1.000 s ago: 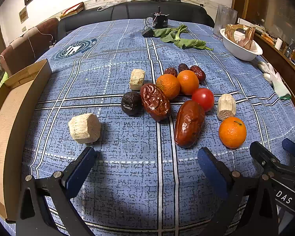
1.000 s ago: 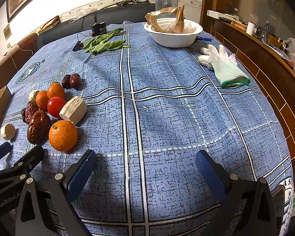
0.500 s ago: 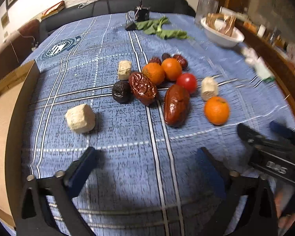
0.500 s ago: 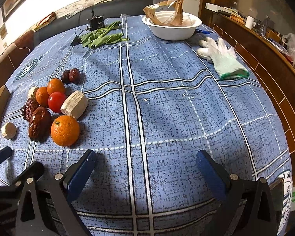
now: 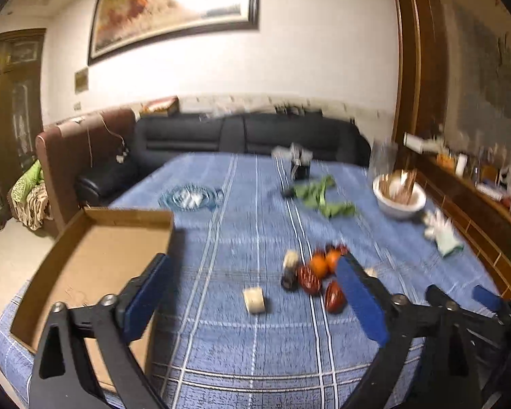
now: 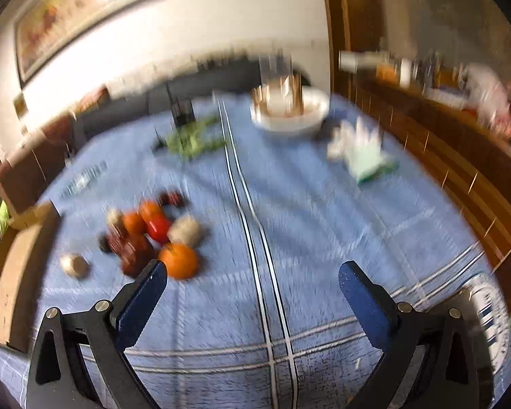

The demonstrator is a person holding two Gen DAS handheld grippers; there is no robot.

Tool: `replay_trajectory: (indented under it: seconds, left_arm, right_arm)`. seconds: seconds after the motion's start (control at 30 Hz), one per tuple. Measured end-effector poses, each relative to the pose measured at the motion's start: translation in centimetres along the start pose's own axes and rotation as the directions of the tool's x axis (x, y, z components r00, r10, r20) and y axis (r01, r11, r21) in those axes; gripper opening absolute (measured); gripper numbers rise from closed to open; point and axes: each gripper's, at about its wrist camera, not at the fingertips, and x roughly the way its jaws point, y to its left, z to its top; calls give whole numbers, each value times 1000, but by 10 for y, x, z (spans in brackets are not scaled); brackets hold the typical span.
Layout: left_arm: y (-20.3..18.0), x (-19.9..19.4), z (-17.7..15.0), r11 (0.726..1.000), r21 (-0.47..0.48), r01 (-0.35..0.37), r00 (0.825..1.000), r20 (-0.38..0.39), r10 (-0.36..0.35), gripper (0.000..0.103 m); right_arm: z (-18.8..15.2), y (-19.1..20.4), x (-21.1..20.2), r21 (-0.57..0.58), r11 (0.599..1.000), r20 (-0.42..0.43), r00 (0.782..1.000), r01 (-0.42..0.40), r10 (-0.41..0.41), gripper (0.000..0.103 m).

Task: Organize fruits
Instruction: 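Move both tools toward the fruit group on the tablecloth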

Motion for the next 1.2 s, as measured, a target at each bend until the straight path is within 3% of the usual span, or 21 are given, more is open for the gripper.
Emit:
replay_trajectory:
  seconds: [0.1,0.17,0.4,0.6,1.2]
  left_arm:
    - [4,-7,8,1000,-2,-25,1000,8,25,101]
    - [5,-5,6,1000,-12,-5,1000,-10,5,101]
    - [11,7,-9,999,-38,33,993,-115,-37,101]
    - [14,14,-16,997,-53,52,985,-165,-60,101]
    - [10,39,-29,997,-42,71,965,-249,-79,101]
  right_arm:
    - [1,13,-37,-26,998,198,979,57,-50,103]
    - [-1,21,-49,-52,997,265,963,60,-44,103]
    - [-3,25,-35,-45,999,134,991,30,-23,103]
    - [-8,21,-23,-32,999,22,1000,-4,4,103]
    - [-15,31,0,-82,996,-42,999,-30,26,103]
